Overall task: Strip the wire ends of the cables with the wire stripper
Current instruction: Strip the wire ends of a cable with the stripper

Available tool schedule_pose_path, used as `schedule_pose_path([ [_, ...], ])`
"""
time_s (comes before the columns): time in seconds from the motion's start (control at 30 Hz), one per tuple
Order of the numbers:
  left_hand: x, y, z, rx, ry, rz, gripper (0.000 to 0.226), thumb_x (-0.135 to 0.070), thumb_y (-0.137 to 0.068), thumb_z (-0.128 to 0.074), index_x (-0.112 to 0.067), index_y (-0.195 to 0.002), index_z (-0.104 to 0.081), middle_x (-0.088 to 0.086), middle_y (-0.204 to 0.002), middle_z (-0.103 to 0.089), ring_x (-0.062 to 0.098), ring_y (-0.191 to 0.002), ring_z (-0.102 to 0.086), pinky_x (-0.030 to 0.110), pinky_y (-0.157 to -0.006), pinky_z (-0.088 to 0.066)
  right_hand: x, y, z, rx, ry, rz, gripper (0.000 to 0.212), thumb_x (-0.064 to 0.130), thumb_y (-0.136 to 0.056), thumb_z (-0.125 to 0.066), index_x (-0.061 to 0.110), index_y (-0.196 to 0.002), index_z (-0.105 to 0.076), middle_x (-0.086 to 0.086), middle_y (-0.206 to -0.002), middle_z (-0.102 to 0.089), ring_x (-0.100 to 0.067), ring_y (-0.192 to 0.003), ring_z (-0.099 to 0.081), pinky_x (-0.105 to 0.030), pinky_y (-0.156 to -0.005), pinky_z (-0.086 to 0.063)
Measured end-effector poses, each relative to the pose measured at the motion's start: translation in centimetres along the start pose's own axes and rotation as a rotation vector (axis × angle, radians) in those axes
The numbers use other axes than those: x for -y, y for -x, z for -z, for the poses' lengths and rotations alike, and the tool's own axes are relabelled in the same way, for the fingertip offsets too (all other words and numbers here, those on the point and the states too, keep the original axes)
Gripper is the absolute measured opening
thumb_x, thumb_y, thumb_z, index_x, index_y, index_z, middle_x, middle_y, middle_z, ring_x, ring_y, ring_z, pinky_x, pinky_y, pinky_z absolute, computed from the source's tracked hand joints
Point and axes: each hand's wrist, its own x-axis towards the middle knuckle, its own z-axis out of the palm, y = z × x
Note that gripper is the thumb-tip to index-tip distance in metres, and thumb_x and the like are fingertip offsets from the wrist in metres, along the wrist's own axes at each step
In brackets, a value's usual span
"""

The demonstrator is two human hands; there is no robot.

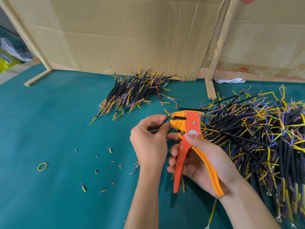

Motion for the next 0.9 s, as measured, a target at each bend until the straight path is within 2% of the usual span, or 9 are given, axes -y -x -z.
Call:
schedule_pose_path([
  [0.2,0.1,0.03,0.13,0.051,-0.003,-0.006,0.017,-0.002,-0.077,-0.079,-0.02,-0.079,-0.078,-0.007,-0.077,-0.075,0.004,-0.073,-0.07,0.026,-0.075,-0.057,0.01,-0.03,-0.03,-0.025,0.0,0.02,0.058,0.038,-0.082,-0.083,0.001,-0.123,-0.068,-0.019,-0.085,-0.066,-0.035,-0.074,-0.068,-0.048,-0.073,-0.058],
  [0.37,0.04,-0.03,0.16,0.043,-0.015,-0.013,0.016,-0.002,-0.076,-0.079,-0.018,-0.08,-0.078,-0.007,-0.078,-0.075,0.004,-0.073,-0.07,0.03,-0.078,-0.058,0.13,0.06,-0.06,-0.025,0.023,0.023,0.06,0.038,-0.08,-0.084,0.0,-0.124,-0.068,-0.02,-0.085,-0.065,-0.036,-0.075,-0.068,-0.049,-0.073,-0.058],
  [0.5,-0.06,-0.02,0.2,-0.018,-0.009,-0.017,0.02,-0.003,-0.076,-0.081,-0.022,-0.078,-0.077,-0.008,-0.076,-0.075,0.002,-0.072,-0.069,0.028,-0.078,-0.057,0.12,0.11,-0.27,-0.057,0.022,0.035,0.064,0.038,-0.076,-0.087,-0.001,-0.123,-0.067,-0.022,-0.085,-0.064,-0.038,-0.074,-0.067,-0.049,-0.072,-0.058],
  [0.9,0.04,0.0,0.17,-0.001,-0.047,-0.021,0.02,-0.003,-0.075,-0.081,-0.022,-0.078,-0.078,-0.009,-0.076,-0.075,0.0,-0.071,-0.069,0.024,-0.077,-0.056,0.25,0.01,-0.4,-0.061,0.027,0.041,0.061,0.039,-0.076,-0.086,0.001,-0.121,-0.069,-0.021,-0.084,-0.065,-0.037,-0.074,-0.068,-0.049,-0.072,-0.058],
])
